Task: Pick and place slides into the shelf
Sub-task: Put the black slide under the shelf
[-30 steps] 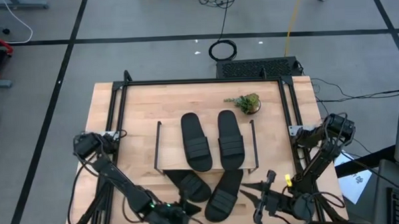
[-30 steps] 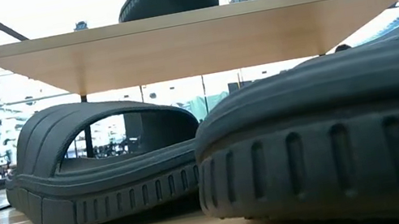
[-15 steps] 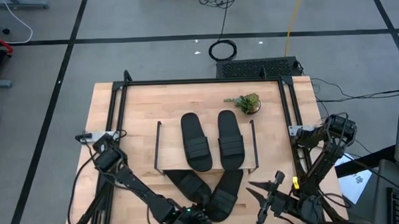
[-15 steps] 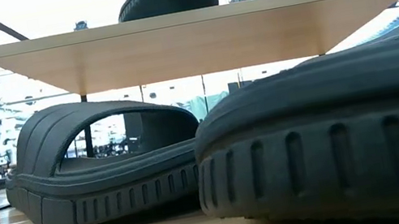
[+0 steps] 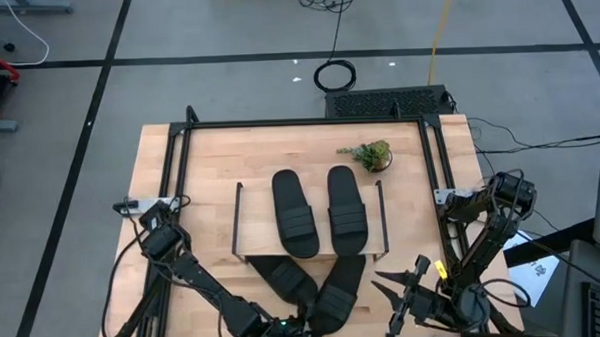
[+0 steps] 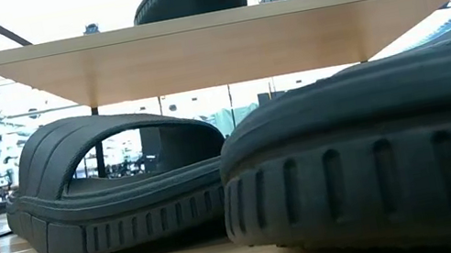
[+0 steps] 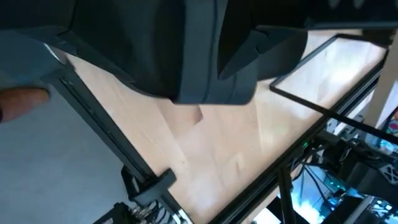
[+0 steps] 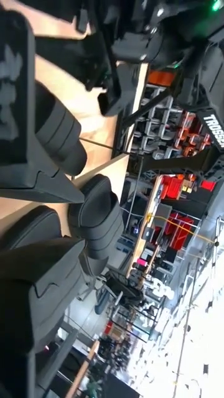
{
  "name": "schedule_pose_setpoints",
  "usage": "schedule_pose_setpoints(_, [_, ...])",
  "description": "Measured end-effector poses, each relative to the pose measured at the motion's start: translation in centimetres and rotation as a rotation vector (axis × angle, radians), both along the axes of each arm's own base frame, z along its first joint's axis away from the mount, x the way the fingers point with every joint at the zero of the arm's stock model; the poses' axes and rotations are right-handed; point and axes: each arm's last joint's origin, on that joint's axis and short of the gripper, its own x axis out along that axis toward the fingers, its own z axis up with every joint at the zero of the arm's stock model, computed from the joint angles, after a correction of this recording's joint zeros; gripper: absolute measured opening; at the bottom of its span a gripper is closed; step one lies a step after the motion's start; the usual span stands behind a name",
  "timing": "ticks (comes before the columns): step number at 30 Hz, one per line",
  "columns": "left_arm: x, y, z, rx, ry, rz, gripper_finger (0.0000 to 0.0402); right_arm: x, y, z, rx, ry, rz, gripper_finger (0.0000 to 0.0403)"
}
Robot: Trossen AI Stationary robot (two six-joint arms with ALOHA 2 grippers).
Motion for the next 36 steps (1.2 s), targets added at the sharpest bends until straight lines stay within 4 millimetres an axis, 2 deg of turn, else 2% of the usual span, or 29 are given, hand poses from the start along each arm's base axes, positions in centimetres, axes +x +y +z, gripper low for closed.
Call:
schedule_pose_setpoints(6, [1.1,1.3,-0.5,0.019,0.021,0.002,0.023,0.0,0.1,-0.3,0.077,-0.039,0.001,0.0089])
schedule_pose_setpoints(10, [1.6,1.6,-1.0,-0.01,0.062,-0.043,0.023,0.1,0.1,-0.6,0.066,-0.034,0.001,0.0089])
schedule_pose_setpoints(21, [2.2,2.4,-3.9,0.3,0.071,-0.022,0.023,0.1,0.1,-0.7,0.058,-0.03,0.0,0.0089])
schedule_pose_setpoints(29, [3.3,3.7,-4.7,0.405,0.076,-0.005,0.023,0.1,-0.1,-1.2,0.06,-0.031,-0.002,0.0089])
schedule_pose_setpoints(32, [3.9,4.3,-4.7,0.395,0.085,-0.024,0.023,0.0,-0.4,-1.7,0.057,-0.03,-0.005,0.0089])
schedule_pose_setpoints(34, [4.1,4.6,-4.7,0.376,0.097,-0.051,0.0221,0.1,-0.6,-2.0,0.06,-0.031,-0.009,0.0089])
schedule_pose_setpoints(36, [4.2,4.7,-4.7,0.383,0.109,-0.077,0.019,0.1,-0.7,-2.1,0.06,-0.032,-0.011,0.0089])
